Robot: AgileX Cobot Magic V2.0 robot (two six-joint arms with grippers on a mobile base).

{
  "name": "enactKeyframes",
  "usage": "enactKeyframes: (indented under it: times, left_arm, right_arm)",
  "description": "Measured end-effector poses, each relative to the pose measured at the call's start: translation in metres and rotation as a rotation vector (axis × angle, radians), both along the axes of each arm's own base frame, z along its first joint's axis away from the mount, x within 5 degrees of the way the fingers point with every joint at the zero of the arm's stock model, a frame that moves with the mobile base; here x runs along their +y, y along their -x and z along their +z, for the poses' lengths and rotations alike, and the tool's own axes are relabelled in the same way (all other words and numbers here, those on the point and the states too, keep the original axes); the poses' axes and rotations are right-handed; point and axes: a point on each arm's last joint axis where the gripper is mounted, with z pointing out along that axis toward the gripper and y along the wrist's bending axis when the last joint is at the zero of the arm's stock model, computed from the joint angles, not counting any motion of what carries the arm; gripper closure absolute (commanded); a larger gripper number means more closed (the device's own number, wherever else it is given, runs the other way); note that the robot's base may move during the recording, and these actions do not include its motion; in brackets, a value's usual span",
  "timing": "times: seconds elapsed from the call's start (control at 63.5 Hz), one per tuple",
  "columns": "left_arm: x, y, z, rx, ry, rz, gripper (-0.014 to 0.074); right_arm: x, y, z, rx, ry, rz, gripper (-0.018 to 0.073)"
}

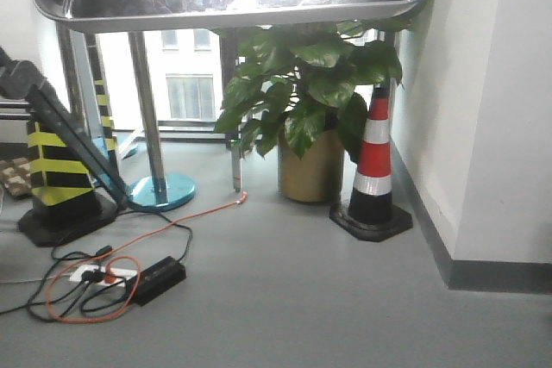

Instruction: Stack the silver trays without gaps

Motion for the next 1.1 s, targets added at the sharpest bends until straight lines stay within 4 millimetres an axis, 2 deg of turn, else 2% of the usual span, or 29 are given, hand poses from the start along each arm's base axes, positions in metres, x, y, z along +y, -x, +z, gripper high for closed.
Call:
enactKeyframes:
  times: [1.102]
  left_arm:
    - [0.0000,-0.0006,-0.0005,0.000,-0.004,0.001,0.0645]
  right_arm:
    - [0.0000,0.0000,0.0000,0.000,0.000,0.000,0.0538]
